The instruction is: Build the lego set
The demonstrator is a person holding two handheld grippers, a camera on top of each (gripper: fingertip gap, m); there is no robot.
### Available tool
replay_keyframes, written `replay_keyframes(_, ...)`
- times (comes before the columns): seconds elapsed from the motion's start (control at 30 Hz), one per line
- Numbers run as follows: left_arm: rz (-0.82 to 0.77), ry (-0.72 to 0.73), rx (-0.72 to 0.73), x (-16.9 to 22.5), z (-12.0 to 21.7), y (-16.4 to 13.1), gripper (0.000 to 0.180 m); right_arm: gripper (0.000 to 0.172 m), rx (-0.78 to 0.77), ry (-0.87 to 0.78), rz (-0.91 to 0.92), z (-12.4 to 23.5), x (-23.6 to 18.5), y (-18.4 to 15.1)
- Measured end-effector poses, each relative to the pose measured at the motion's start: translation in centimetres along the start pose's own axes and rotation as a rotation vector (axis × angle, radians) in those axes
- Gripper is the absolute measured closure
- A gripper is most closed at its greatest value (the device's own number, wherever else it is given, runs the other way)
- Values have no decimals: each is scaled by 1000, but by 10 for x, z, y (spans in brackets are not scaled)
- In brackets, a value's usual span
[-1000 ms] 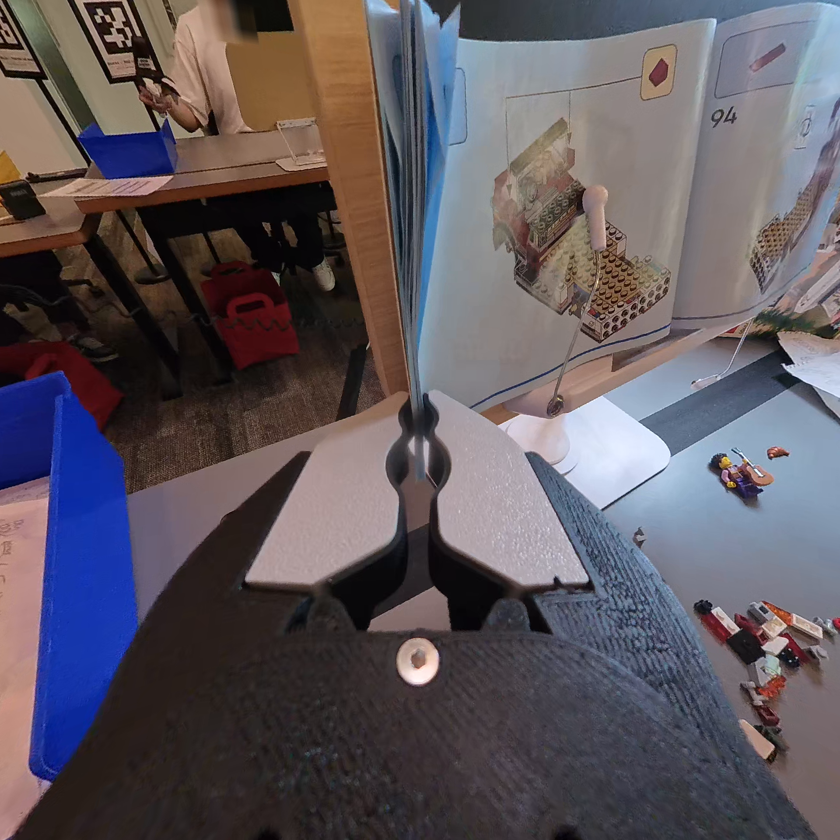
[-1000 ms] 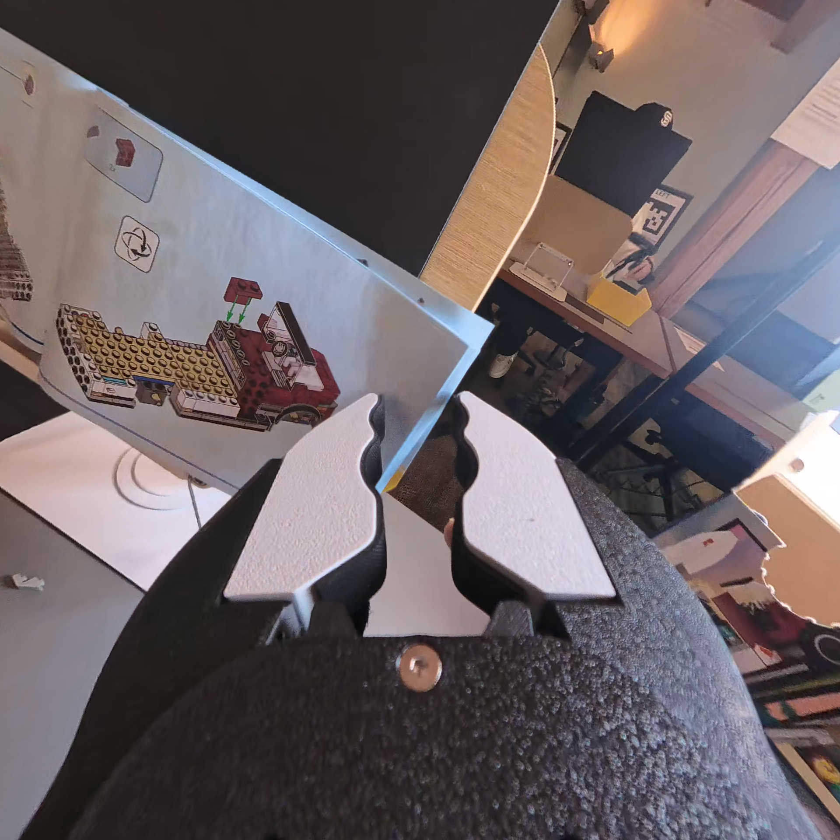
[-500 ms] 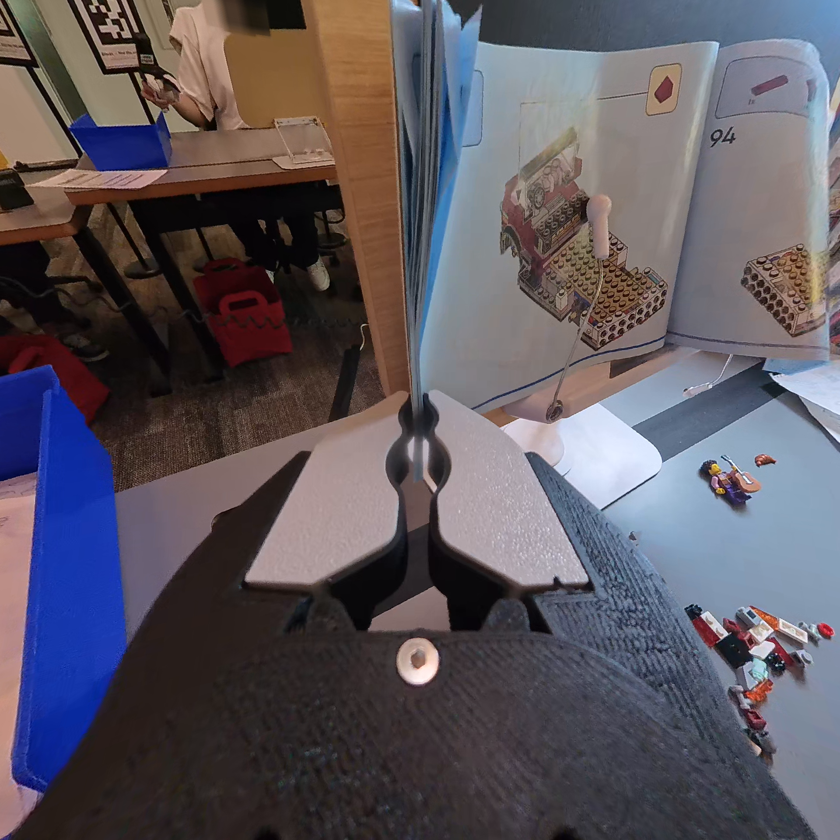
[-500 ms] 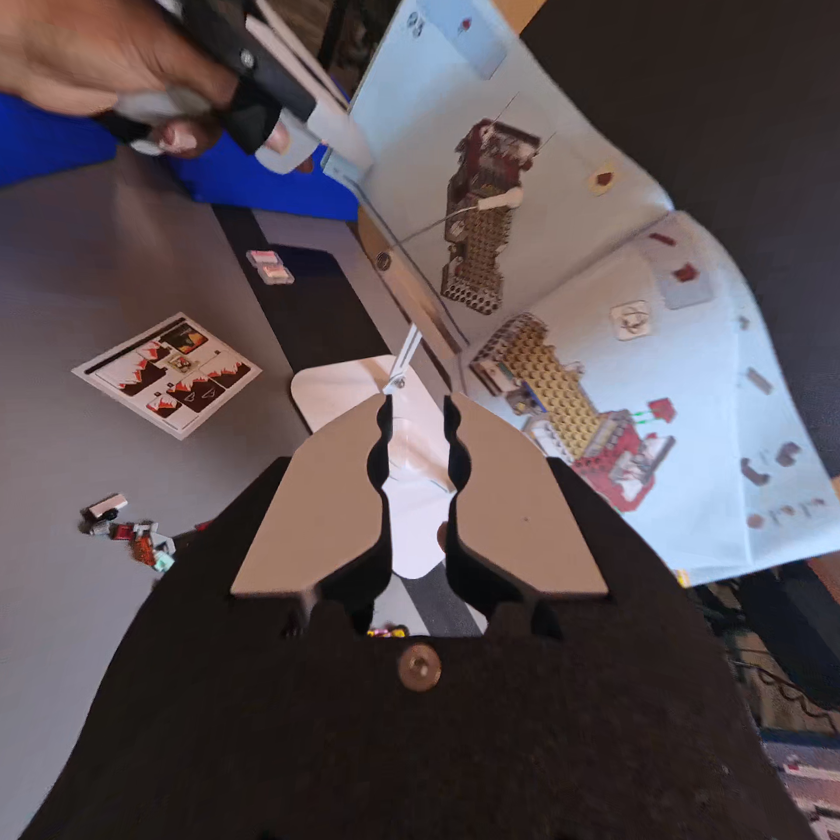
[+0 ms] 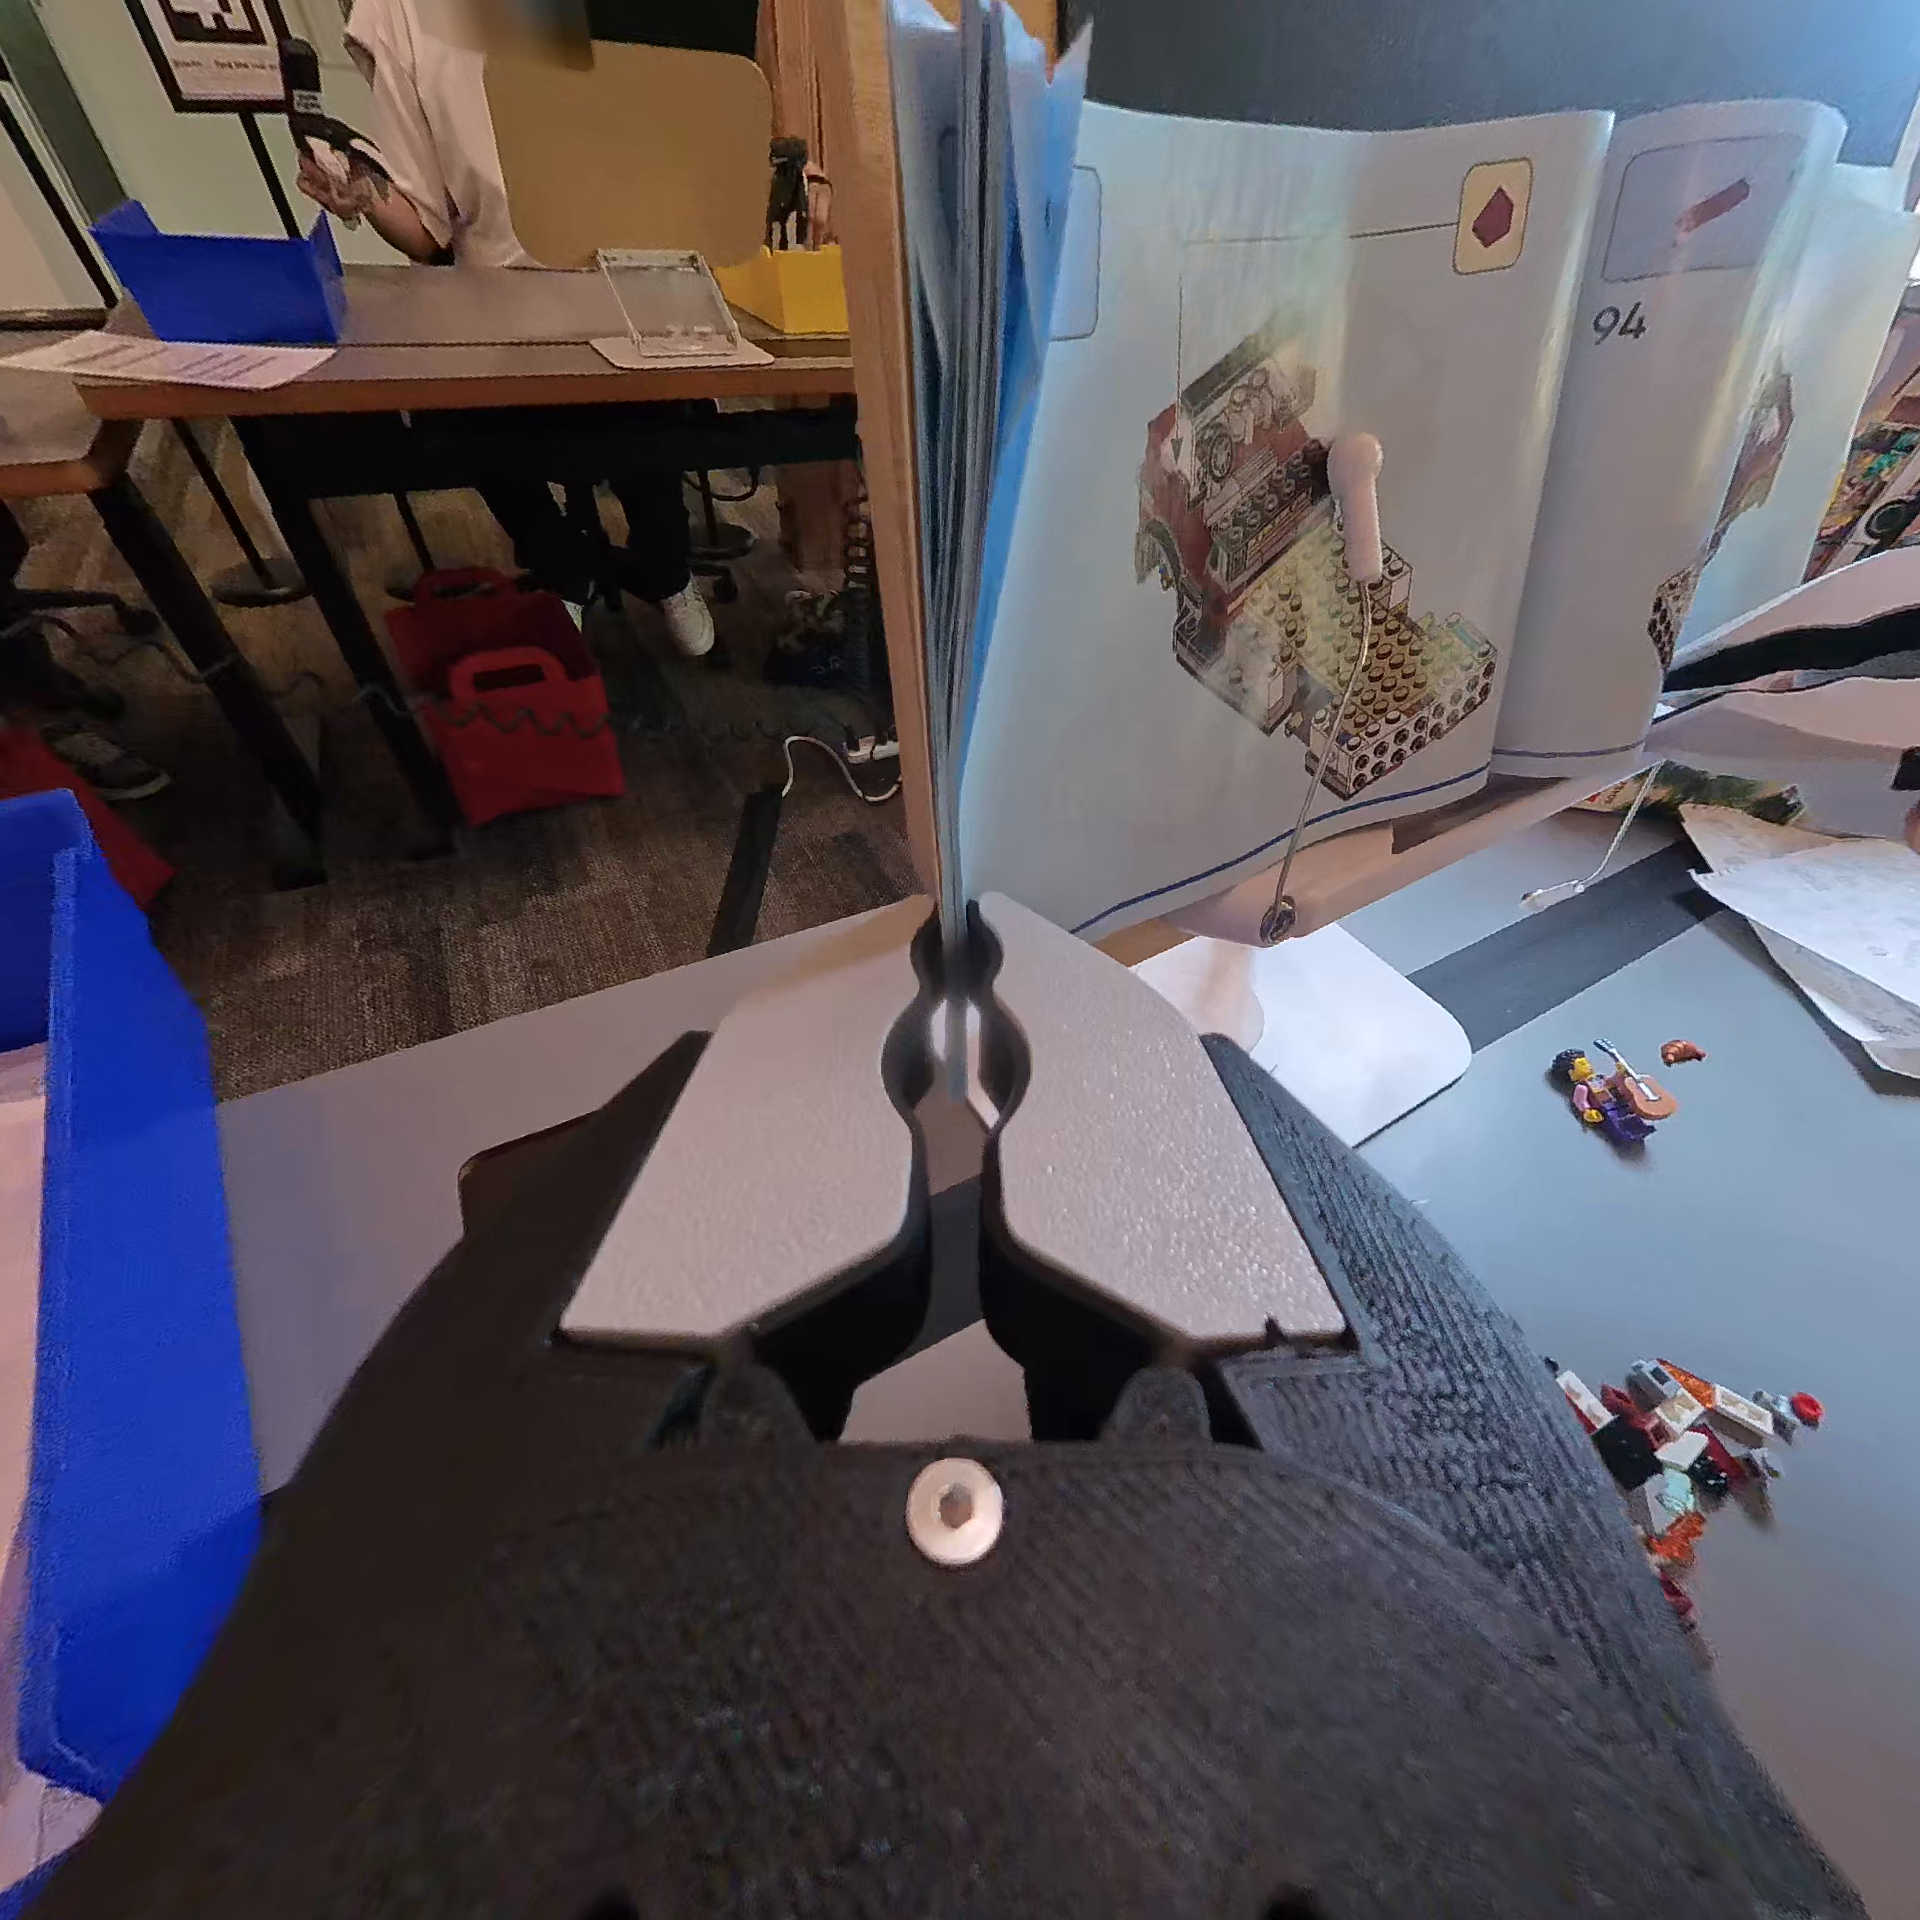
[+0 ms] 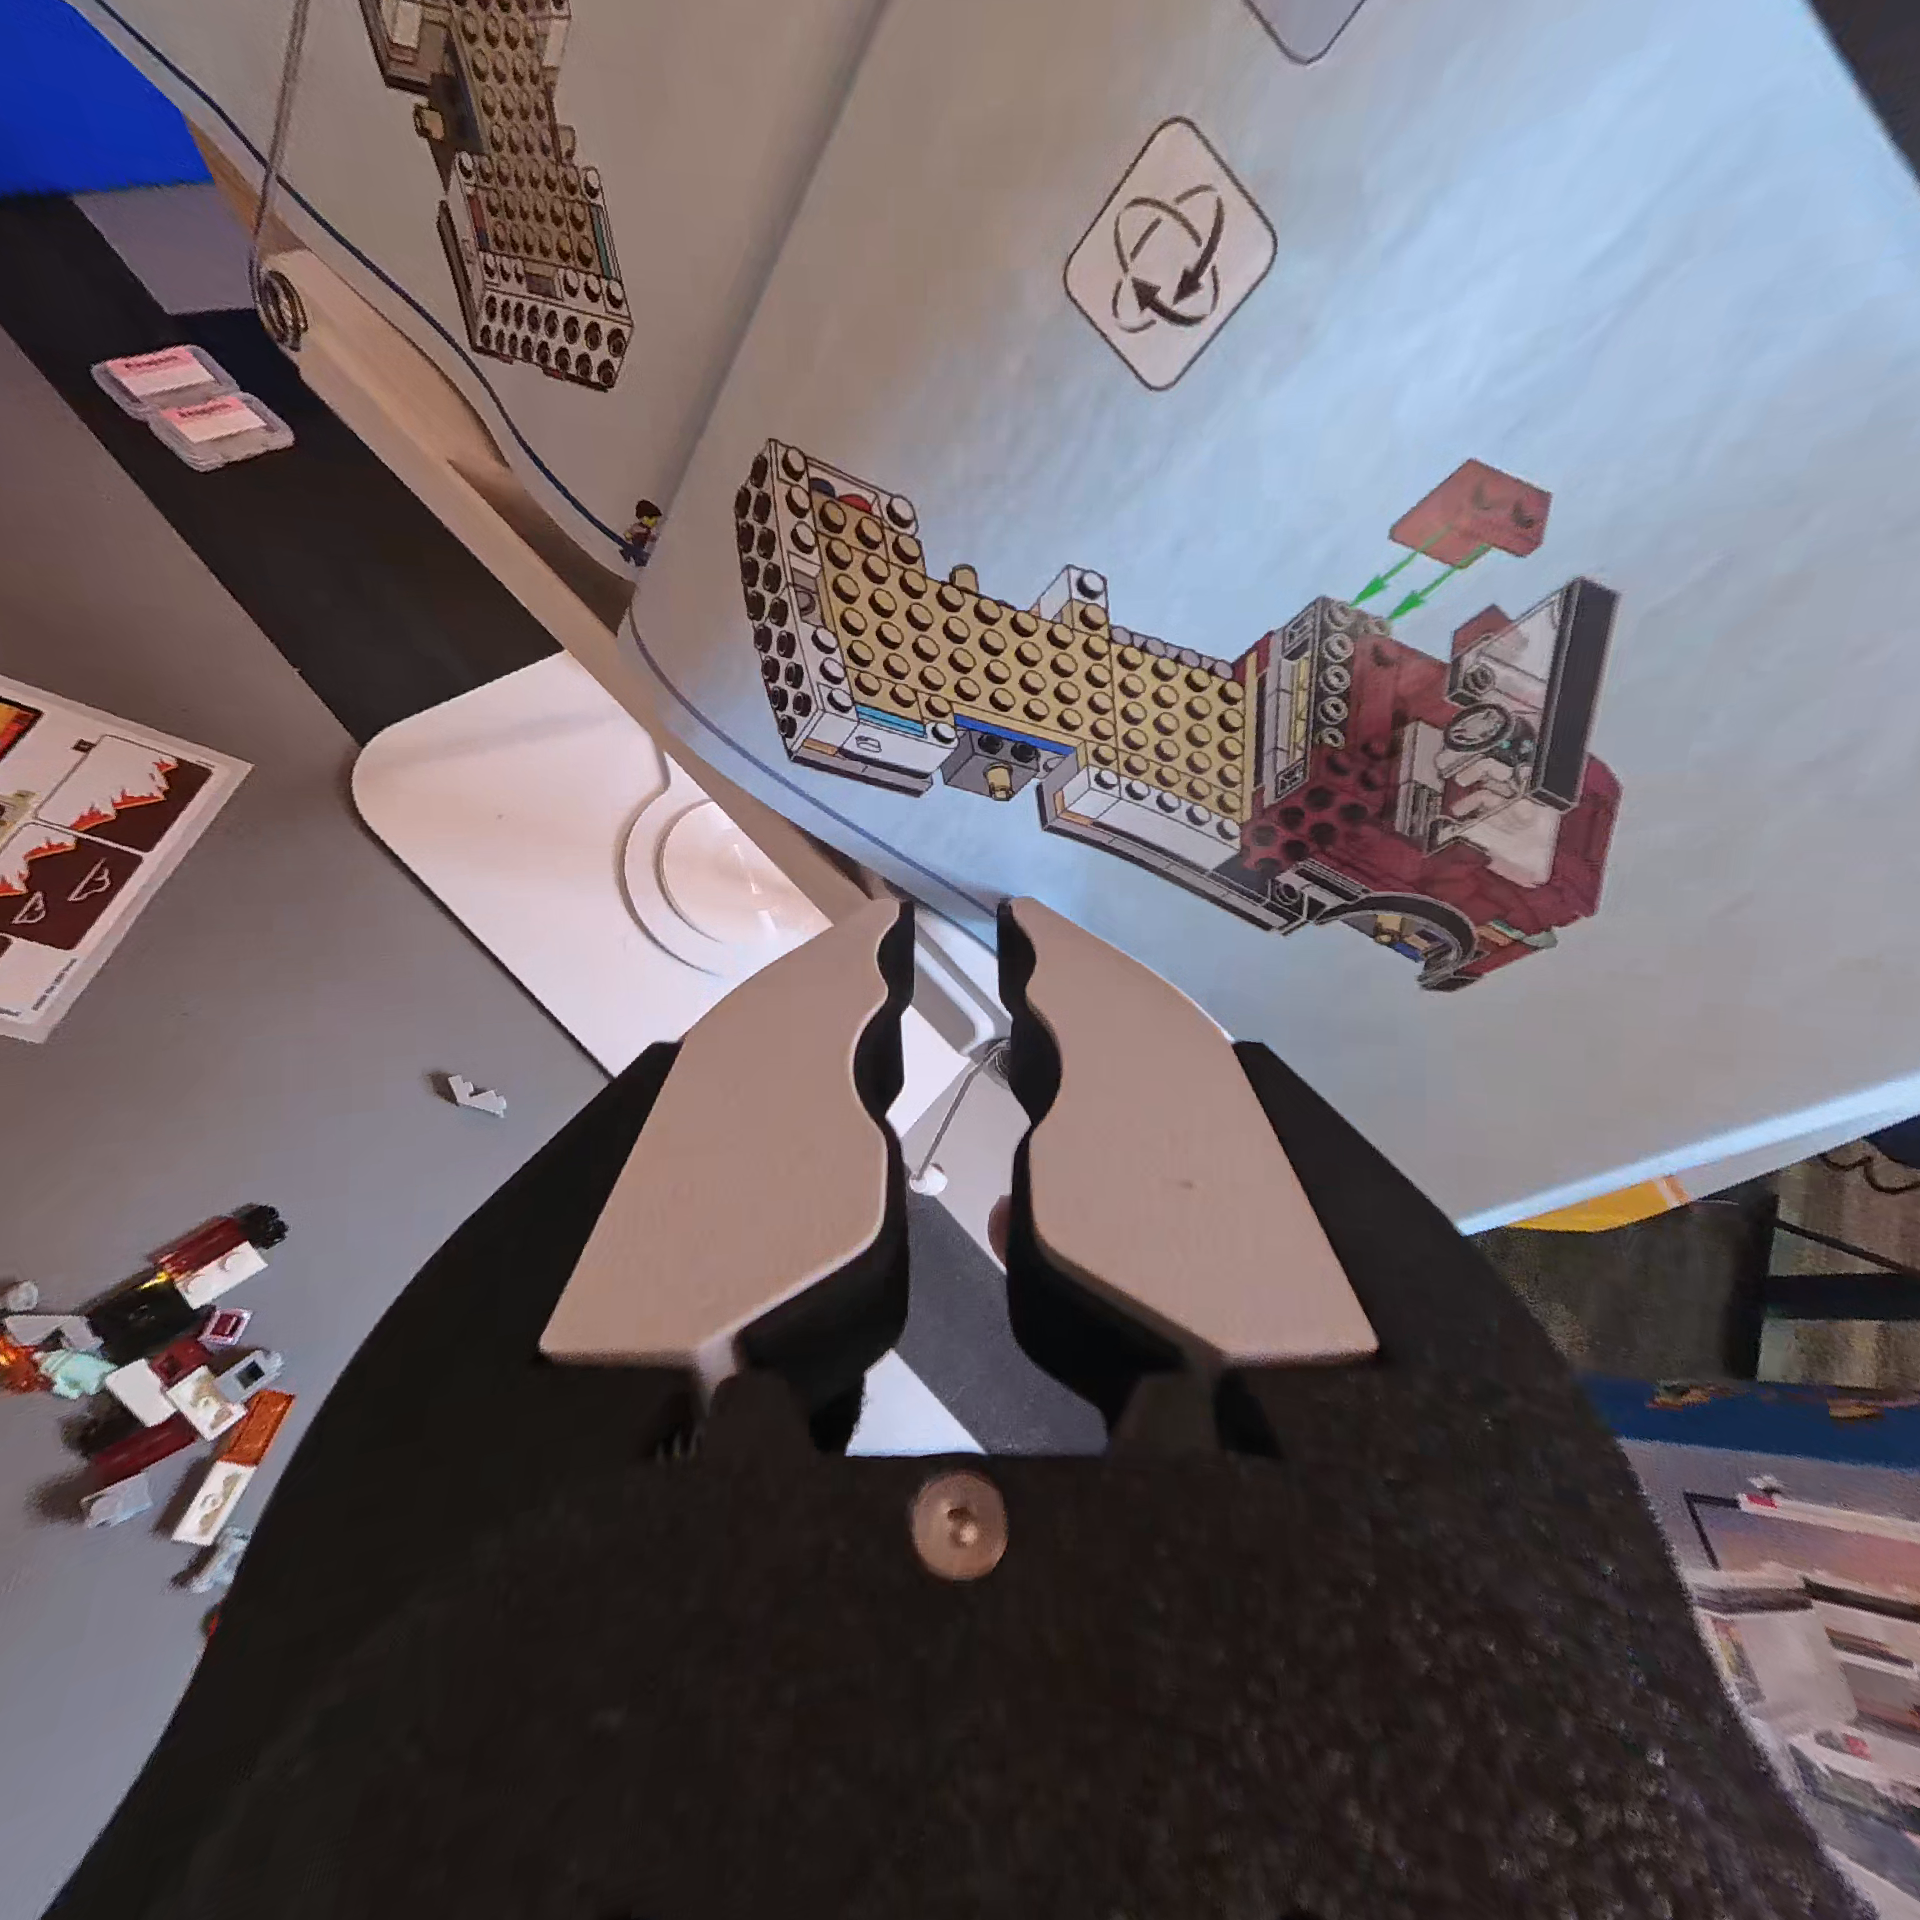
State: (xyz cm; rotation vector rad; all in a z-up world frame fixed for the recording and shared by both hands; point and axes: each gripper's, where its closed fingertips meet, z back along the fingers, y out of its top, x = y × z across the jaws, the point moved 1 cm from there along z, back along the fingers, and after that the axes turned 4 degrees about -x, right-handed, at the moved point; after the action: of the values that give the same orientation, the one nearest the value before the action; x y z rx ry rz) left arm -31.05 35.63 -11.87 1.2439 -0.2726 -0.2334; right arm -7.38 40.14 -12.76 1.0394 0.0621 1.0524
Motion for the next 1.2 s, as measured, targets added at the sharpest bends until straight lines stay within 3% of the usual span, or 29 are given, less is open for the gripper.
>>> replay_keyframes(0.27,0,3,17,0,1,0,175,156,101,-5,94,-1,-27,43)
replay_keyframes(0.43,-8,-8,-6,4,13,3,168,171,14,-110,126,-14,-8,29)
replay_keyframes(0.53,-56,104,22,-4,35,17,167,161,57,-123,135,-4,-14,38)
replay_keyframes(0.63,-106,169,91,12,52,37,168,161,163,-93,163,1,-30,57)
replay_keyframes(0.7,-166,218,92,31,51,46,167,159,98,-84,169,-13,-35,52)
replay_keyframes(0.77,-229,158,103,66,42,53,167,157,76,-107,189,-23,-34,50)
replay_keyframes(0.83,-309,72,85,103,24,53,170,167,102,-143,224,-24,-29,52)
replay_keyframes(0.97,-407,-13,-4,153,-29,42,177,161,177,-20,126,-17,-33,52)
replay_keyframes(1.1,-472,11,-111,164,-78,32,180,155,281,28,-53,13,-17,37)
replay_keyframes(1.2,-479,31,-148,160,-93,31,180,155,375,-35,-241,43,7,-3)
